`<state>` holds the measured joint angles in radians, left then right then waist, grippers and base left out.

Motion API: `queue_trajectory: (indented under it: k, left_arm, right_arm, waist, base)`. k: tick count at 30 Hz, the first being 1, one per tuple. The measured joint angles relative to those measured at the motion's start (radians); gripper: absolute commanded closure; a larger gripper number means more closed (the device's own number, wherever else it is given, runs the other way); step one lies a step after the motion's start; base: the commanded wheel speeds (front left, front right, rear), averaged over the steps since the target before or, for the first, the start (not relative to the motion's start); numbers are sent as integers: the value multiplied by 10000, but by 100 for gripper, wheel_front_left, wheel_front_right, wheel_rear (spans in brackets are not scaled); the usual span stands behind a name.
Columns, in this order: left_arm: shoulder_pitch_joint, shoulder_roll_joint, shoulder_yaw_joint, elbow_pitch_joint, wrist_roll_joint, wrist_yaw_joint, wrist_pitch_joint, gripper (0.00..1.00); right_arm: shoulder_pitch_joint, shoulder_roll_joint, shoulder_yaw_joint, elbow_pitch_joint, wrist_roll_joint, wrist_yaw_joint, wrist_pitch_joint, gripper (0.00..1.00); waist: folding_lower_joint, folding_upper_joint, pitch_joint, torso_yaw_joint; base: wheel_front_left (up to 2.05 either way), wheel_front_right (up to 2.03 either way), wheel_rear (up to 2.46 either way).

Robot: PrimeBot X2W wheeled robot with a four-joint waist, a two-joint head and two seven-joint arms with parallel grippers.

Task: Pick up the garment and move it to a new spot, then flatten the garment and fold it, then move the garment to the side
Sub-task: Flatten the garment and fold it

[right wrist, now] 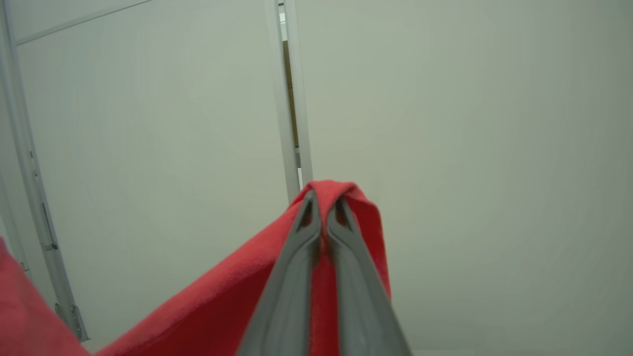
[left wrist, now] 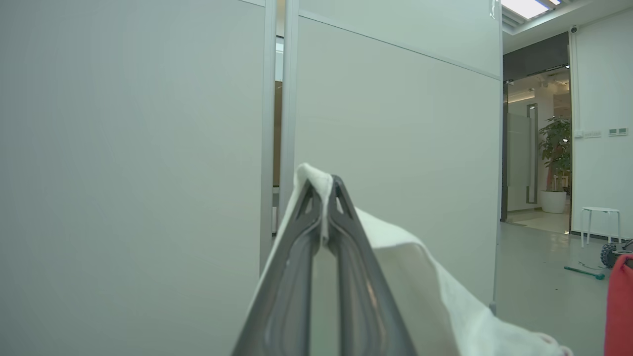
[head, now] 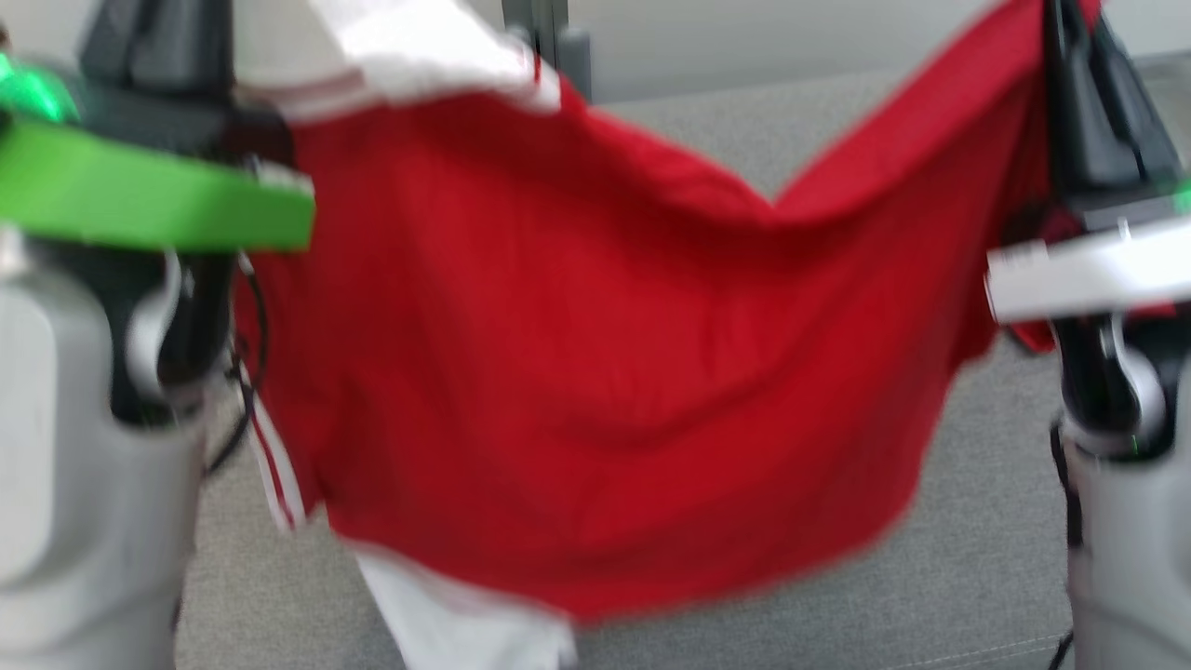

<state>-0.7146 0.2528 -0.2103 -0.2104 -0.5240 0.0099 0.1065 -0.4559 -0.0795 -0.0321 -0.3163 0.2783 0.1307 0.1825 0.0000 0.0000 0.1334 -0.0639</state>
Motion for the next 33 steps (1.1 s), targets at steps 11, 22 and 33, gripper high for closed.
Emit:
queue_trajectory:
  k: [11, 22, 33]
  left_arm:
    - [-5891, -167, 314, 4734, 669, -614, -1695, 100]
    - [-4198, -1047, 163, 6861, -176, -1078, -3204, 100]
    - [-850, -1243, 683, 5898, -817, -1336, -3674, 100]
  right_arm:
    - [-7057, -121, 675, 6148, -1062, 0, -1461, 100]
    - [-7183, -163, 1277, 10799, -1329, 0, -3398, 100]
    - [-5370, -443, 1822, 11467, 570, 0, -4429, 100]
  waist:
    - [2, 0, 1939, 138]
    - [2, 0, 3582, 751]
    - [1, 0, 4341, 1133]
  base:
    - [0, 0, 0]
    - [0, 0, 0]
    - [0, 0, 0]
